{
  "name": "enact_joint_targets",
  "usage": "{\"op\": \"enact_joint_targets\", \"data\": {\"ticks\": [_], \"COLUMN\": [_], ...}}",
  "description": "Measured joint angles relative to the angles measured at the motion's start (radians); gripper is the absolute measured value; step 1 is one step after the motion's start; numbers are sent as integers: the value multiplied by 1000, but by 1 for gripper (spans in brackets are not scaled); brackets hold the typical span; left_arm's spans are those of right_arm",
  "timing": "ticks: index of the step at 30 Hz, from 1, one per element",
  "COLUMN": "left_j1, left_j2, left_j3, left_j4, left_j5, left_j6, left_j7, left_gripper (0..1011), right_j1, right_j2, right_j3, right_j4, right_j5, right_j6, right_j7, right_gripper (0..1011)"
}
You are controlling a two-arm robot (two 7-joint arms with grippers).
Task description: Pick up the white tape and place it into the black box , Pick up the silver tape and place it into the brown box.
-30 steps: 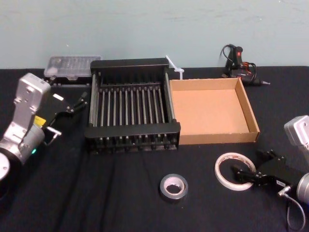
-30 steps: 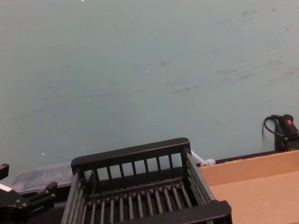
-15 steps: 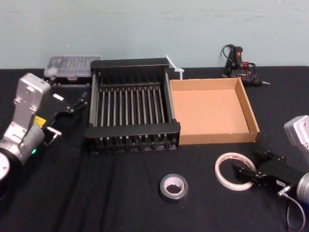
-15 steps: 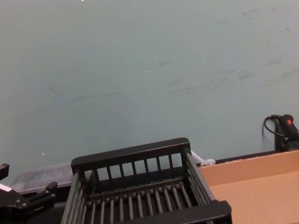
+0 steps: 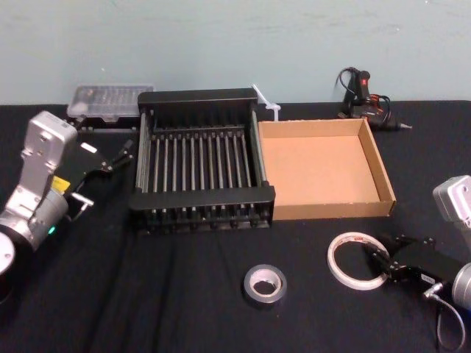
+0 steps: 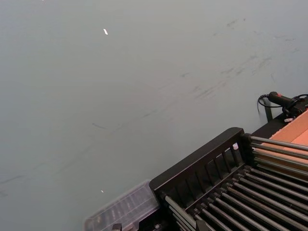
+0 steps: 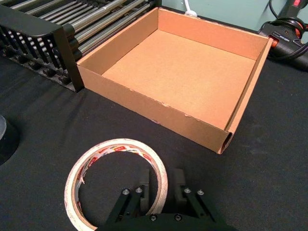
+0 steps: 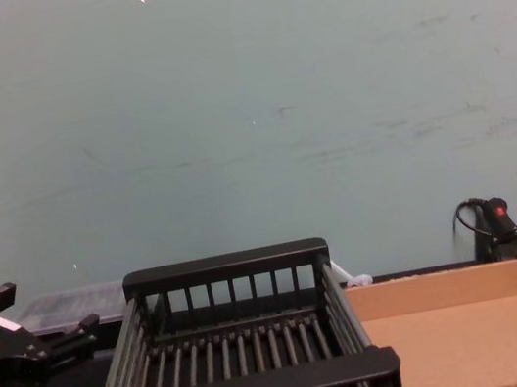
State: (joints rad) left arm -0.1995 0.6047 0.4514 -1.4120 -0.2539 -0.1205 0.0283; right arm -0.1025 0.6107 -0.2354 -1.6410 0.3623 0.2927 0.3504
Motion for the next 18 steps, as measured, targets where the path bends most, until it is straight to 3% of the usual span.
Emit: {"op": "enact_joint_targets", "data": {"ticks": [9, 18], "left_j1": [0, 0], "left_j2": [0, 0], "left_j3": [0, 0], "left_j4": [0, 0], "left_j5": [0, 0], "left_j6": [0, 0], "left_j7": [0, 0], "left_gripper": [1001, 1001], "right_j1": [0, 0], "right_j2": [0, 0], "right_j3": [0, 0], "right_j4": [0, 0], "right_j5": [0, 0], "right_j6": [0, 0], "right_j7": [0, 0], "right_gripper": [99, 95]}}
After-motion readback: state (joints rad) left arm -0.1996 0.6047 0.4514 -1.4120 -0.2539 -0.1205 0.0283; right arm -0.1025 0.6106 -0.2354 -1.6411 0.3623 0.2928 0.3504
